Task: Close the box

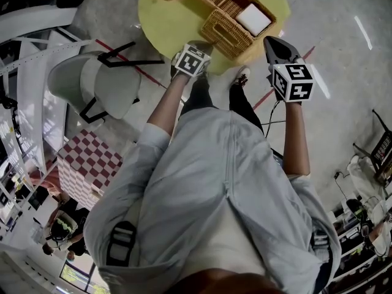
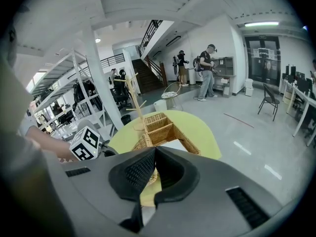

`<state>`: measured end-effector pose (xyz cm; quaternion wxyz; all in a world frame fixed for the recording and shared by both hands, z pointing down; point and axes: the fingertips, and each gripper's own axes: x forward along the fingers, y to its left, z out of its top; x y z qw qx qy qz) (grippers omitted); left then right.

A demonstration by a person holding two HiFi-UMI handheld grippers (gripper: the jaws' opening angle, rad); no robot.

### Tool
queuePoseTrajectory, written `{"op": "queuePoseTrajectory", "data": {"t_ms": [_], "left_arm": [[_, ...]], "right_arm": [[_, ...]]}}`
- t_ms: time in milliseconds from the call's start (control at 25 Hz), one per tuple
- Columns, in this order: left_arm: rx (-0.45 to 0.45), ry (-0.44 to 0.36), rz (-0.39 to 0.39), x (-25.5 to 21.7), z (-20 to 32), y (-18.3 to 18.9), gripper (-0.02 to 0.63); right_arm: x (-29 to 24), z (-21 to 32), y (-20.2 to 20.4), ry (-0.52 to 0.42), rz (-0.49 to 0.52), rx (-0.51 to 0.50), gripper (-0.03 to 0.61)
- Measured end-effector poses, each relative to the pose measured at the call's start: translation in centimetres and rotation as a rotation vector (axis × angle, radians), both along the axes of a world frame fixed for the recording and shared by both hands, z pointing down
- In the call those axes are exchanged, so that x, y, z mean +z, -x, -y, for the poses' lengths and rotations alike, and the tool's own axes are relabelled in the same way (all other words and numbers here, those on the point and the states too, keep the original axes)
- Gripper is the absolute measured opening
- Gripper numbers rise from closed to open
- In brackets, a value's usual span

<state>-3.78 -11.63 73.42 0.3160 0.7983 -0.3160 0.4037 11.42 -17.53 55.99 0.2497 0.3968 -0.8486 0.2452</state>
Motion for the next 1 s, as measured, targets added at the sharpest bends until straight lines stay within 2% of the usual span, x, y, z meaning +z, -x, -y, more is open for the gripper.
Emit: {"op": "queuePoseTrajectory", "data": {"t_ms": [520,760,1000], "left_arm": [[0.081,-0.137,-0.007,-8.4,0.8,-0.1,0.041],[0.086,-0.238,-0.037,-13.6,2.1,-0.4,0.041],[0.121,-0.334,-0.077,-18.1,4.8,-2.6,0.041]], "right_arm": [[-5.0,0.6,0.3,-0.097,0.019,0.053,0.024],[-6.1,0.6,-0.1,-0.122,0.022,0.074,0.023],[-6.9,1.2,-0.7,-0.141,0.022,0.094,0.024]]}}
